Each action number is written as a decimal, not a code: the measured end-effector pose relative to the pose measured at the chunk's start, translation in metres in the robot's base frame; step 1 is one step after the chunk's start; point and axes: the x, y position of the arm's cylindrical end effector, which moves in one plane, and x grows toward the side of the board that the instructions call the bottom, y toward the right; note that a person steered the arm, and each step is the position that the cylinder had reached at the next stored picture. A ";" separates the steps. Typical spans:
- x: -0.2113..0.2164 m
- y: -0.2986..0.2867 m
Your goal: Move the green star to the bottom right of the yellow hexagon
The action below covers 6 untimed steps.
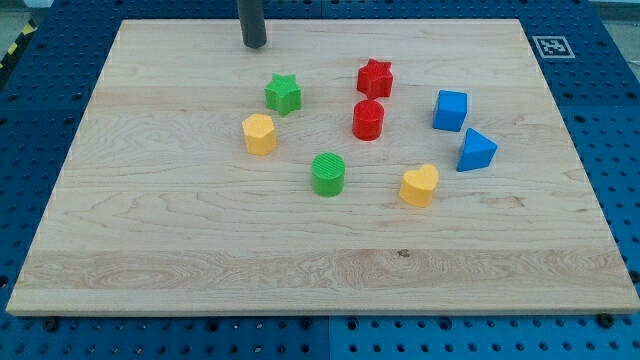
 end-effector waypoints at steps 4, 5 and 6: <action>0.048 0.002; 0.068 0.022; 0.097 0.036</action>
